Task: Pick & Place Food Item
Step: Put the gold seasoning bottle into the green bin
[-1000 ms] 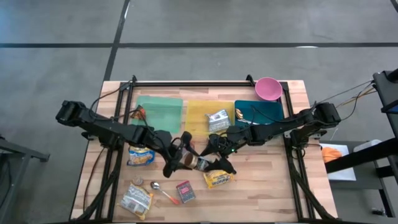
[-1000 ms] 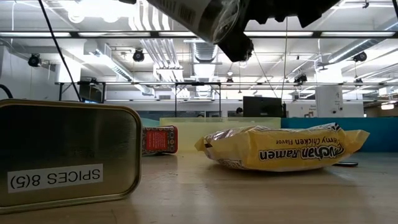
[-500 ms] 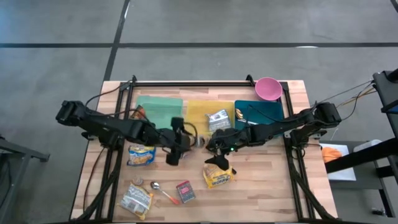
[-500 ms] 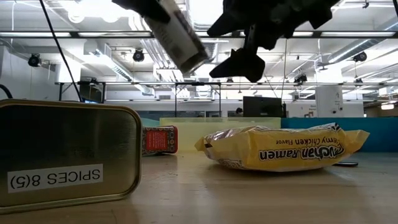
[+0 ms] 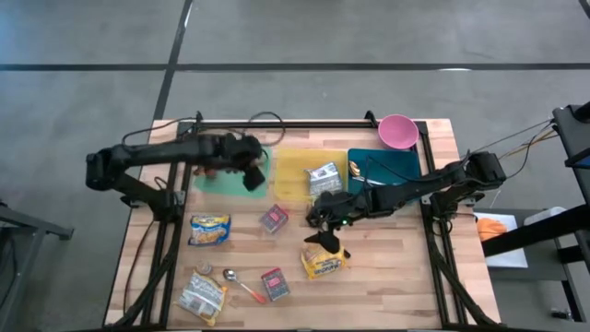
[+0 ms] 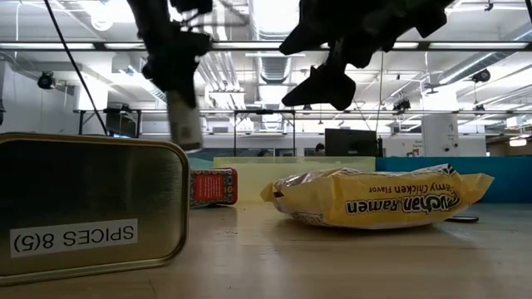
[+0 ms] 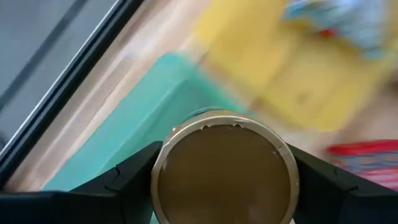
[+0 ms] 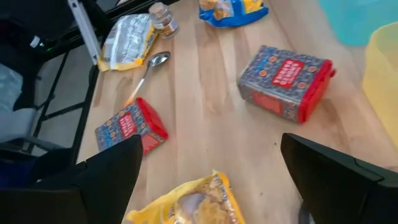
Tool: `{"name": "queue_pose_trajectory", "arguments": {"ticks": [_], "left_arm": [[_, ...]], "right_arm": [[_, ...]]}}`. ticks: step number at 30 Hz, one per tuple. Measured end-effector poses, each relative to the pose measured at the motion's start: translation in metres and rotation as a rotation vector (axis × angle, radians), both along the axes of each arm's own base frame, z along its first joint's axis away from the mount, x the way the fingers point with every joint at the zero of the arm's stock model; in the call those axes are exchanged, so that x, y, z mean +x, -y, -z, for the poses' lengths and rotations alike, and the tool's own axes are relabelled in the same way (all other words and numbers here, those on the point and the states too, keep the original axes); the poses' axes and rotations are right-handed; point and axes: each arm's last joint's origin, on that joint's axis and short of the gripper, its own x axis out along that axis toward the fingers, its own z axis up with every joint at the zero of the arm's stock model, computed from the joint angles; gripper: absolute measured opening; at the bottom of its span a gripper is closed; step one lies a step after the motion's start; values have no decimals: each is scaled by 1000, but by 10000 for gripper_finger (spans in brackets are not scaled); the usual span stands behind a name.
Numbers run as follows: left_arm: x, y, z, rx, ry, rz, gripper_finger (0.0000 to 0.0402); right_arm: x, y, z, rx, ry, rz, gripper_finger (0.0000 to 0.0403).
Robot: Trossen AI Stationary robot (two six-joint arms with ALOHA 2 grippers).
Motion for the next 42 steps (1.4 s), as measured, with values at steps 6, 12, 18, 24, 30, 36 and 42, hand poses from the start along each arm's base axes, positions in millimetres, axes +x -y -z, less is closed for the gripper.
{"name": "queue_pose_trajectory", "arguments": {"ticks": [6,12,18,24,30,36,42], "left_arm": [[-24,-33,7,-87,-94,-141,279],[-38,-48,21,-120,-148,-201,279],[-49,-64,29,-124,-147,-291,279],[-59,-81,30,-117,-129,-402,279],[-62,-84,40,-130,-114,-442,279],[-67,-83,64,-183,-102,-449,279],[-72,-86,68,-187,-91,-477,279]], "right_arm": [[-2,1,4,-13,-44,-1,376],[-2,1,7,-17,-54,2,376],[-3,-3,8,-30,-52,11,376],[-4,-8,9,-39,-49,12,376],[-4,-9,8,-36,-48,14,376],[-4,-9,8,-35,-45,13,376],[-4,-9,8,-29,-45,16,376]]}}
